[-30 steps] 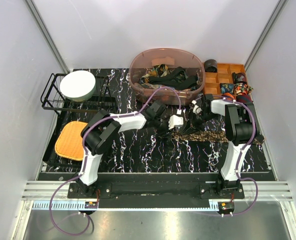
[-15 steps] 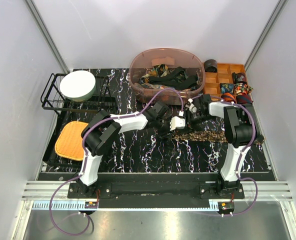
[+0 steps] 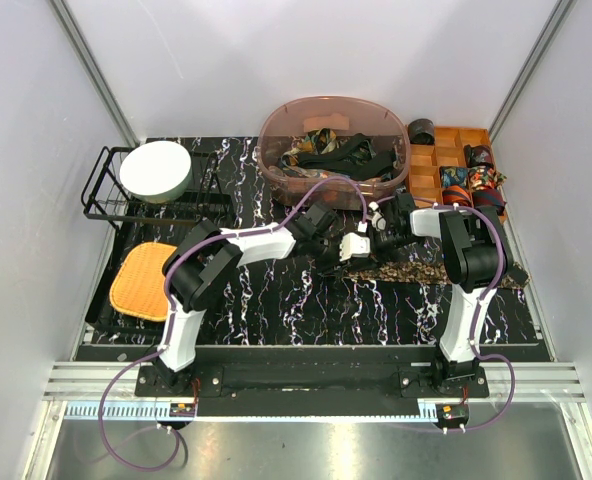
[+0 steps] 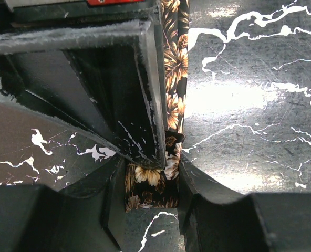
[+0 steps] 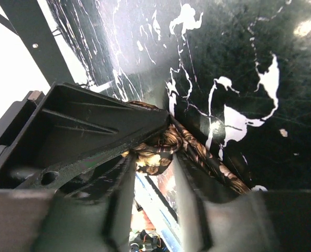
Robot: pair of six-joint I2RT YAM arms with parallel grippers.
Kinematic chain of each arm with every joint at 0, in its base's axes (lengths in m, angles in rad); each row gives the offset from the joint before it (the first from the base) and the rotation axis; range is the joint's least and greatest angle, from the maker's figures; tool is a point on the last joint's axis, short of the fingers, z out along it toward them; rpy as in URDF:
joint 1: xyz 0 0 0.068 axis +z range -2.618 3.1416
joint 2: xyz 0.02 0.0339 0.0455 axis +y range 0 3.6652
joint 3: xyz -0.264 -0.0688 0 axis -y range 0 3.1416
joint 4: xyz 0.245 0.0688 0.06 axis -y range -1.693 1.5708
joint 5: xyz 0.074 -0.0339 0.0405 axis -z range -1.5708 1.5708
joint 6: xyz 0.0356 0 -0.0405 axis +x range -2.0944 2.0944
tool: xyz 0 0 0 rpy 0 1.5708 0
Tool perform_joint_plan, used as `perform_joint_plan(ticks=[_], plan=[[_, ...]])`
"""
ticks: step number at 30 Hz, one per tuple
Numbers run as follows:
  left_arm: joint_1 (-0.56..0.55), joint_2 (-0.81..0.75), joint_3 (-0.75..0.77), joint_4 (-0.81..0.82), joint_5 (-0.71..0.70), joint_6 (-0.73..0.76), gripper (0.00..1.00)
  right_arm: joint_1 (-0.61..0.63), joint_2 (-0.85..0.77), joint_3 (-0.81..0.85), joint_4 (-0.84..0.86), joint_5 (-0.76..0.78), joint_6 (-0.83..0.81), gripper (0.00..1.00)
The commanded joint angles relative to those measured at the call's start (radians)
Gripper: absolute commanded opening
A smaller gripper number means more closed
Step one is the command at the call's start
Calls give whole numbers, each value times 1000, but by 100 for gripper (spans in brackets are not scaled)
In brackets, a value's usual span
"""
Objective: Roll the ties
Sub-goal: Roll the tie at the center of the board.
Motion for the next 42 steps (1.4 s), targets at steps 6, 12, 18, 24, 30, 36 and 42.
perform_joint_plan(ticks=[6,12,18,24,30,36,42], plan=[[5,100,-57,-231,-49,28,27,13,11,0,39,134,2,0],[19,114,-49,-226,-34,14,41,13,25,5,8,241,-11,0],[49,85,-92,-130,27,-44,61,13,43,11,-15,316,-6,0],[78,28,-219,136,131,-122,64,15,57,28,-45,361,-3,0],[97,33,-331,537,211,-334,65,13,55,28,-61,384,-6,0],[97,60,-365,772,257,-467,50,15,58,26,-75,398,-17,0],[95,72,-336,681,242,-424,52,24,61,31,-67,393,-12,0]])
